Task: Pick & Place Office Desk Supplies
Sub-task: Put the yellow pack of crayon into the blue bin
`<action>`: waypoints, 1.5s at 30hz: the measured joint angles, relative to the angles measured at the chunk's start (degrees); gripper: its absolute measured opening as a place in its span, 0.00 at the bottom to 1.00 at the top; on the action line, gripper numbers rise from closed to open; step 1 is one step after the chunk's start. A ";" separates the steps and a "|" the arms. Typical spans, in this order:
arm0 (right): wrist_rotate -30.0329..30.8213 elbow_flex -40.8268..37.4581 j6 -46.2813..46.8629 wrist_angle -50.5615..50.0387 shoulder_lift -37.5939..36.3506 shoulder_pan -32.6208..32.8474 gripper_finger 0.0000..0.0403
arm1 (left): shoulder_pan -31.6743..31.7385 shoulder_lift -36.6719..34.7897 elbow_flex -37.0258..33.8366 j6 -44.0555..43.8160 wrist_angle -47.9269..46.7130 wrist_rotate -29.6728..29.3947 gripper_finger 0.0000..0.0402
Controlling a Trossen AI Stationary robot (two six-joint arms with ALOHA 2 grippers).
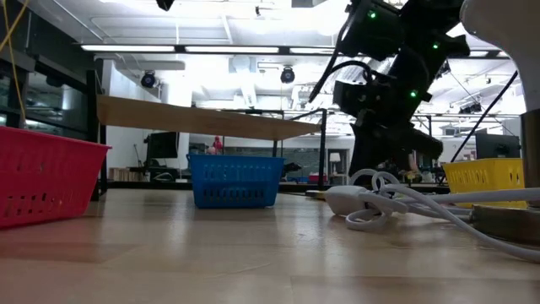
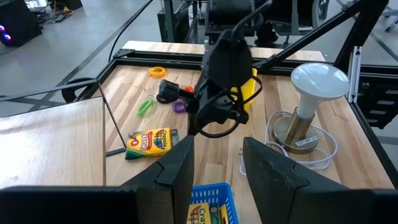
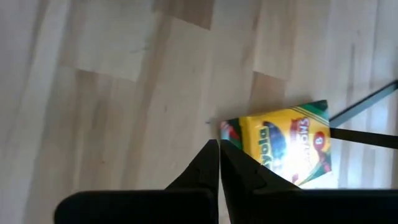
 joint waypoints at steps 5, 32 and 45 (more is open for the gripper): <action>1.00 -0.95 -0.01 0.44 1.04 2.09 0.01 | -0.01 0.00 0.00 0.00 -0.01 0.00 0.33; -0.44 -0.95 -0.22 3.89 3.73 3.02 0.08 | 0.00 0.00 0.00 0.00 0.00 0.00 0.33; 12.19 -0.96 -0.46 5.38 5.78 2.97 0.31 | -0.01 0.00 0.00 0.00 0.00 0.00 0.33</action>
